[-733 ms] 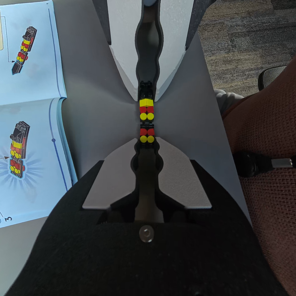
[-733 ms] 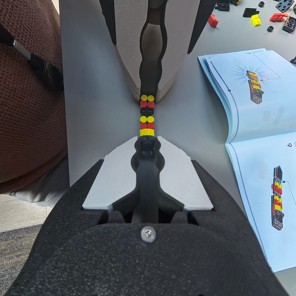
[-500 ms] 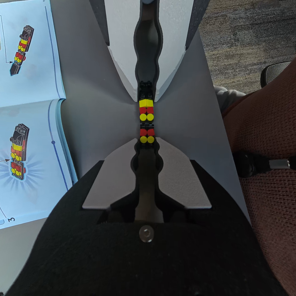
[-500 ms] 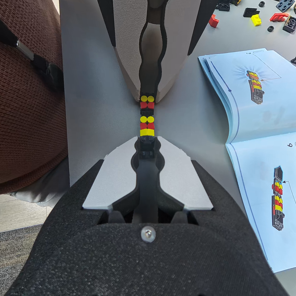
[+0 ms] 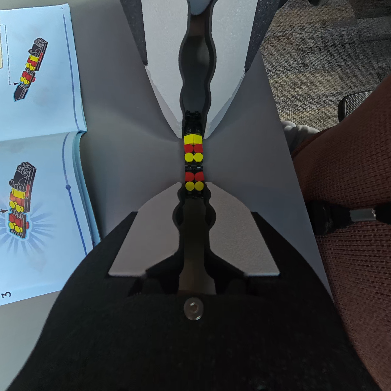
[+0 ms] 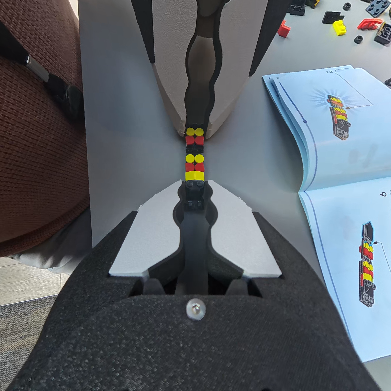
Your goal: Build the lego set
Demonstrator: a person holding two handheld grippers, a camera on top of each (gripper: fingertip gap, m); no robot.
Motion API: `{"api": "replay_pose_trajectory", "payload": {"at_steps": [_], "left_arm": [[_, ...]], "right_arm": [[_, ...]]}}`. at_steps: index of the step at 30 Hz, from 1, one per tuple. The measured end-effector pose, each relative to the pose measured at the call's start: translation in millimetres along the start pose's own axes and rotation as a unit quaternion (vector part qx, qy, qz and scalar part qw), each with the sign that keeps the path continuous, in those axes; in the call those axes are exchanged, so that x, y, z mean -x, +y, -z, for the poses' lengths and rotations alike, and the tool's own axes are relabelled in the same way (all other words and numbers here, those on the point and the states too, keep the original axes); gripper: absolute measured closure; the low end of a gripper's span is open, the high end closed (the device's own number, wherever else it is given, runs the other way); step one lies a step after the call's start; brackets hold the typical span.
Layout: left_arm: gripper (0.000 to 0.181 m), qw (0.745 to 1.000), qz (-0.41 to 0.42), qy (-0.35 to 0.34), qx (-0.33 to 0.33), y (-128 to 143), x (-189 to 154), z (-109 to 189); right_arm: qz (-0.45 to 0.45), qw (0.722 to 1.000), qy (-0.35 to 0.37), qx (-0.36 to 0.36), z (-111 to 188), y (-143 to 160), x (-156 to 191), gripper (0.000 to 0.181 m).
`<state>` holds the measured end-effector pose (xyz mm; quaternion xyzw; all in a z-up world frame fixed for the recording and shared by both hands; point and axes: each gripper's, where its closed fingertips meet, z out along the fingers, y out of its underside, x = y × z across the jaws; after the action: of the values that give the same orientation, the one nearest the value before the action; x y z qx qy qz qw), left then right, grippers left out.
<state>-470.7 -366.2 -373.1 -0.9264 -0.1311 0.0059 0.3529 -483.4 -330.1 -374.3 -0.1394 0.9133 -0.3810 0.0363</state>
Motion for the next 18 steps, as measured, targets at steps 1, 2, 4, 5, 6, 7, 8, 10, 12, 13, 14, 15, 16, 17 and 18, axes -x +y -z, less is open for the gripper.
{"api": "replay_pose_trajectory", "payload": {"at_steps": [1, 2, 4, 5, 6, 7, 8, 10, 12, 13, 14, 15, 16, 17, 18], "left_arm": [[0.165, 1.000, 0.001, 0.001, -0.001, -0.1, 0.1, 0.1], [0.165, 1.000, 0.002, 0.003, -0.004, -0.1, 0.0, 0.1], [0.165, 1.000, 0.003, 0.005, -0.010, -0.1, 0.0, 0.2], [0.165, 1.000, 0.003, 0.006, -0.009, -0.1, 0.0, 0.2], [0.165, 1.000, 0.003, 0.007, -0.008, 0.0, -0.1, 0.2], [0.165, 1.000, 0.001, 0.006, -0.007, 0.0, -0.1, 0.2], [0.165, 1.000, 0.001, 0.005, -0.007, 0.0, -0.1, 0.3], [0.165, 1.000, 0.005, 0.006, -0.012, 0.1, -0.1, 0.4], [0.165, 1.000, 0.006, 0.006, -0.012, 0.2, 0.0, 0.4], [0.165, 1.000, 0.005, 0.006, -0.012, 0.2, 0.0, 0.4], [0.165, 1.000, 0.005, 0.005, -0.012, 0.3, -0.1, 0.4], [0.165, 1.000, 0.007, 0.005, -0.014, 0.4, 0.0, 0.4], [0.165, 1.000, 0.008, 0.005, -0.016, 0.3, 0.0, 0.5], [0.165, 1.000, 0.009, 0.004, -0.018, 0.4, 0.1, 0.4], [0.165, 1.000, 0.010, 0.004, -0.020, 0.4, 0.0, 0.4]], "right_arm": [[0.002, 1.000, -0.001, 0.000, -0.2, -0.3, 0.0, 0.166], [0.002, 1.000, -0.005, 0.000, -0.6, -0.6, -0.1, 0.166], [0.003, 1.000, -0.007, -0.001, -1.2, -1.2, -0.2, 0.166], [0.005, 1.000, -0.007, 0.000, -1.4, -1.3, -0.3, 0.166], [0.006, 1.000, -0.006, 0.000, -1.7, -1.7, -0.4, 0.166], [0.006, 1.000, -0.006, 0.000, -1.8, -1.7, -0.4, 0.166], [0.006, 1.000, -0.007, 0.000, -2.0, -1.9, -0.5, 0.166], [0.004, 1.000, -0.006, -0.001, -2.4, -2.4, -0.5, 0.166], [0.002, 1.000, -0.007, 0.001, -2.7, -2.6, -0.5, 0.166], [0.007, 1.000, -0.006, 0.006, -2.8, -2.5, -0.6, 0.166], [0.013, 1.000, -0.003, 0.012, -2.8, -2.6, -0.5, 0.166], [0.014, 1.000, -0.003, 0.016, -2.8, -2.6, -0.5, 0.166], [0.017, 1.000, -0.004, 0.019, -2.9, -2.5, -0.5, 0.166], [0.019, 1.000, -0.005, 0.023, -3.0, -2.4, -0.5, 0.166], [0.026, 0.999, -0.005, 0.030, -3.1, -2.5, -0.5, 0.166]]}}
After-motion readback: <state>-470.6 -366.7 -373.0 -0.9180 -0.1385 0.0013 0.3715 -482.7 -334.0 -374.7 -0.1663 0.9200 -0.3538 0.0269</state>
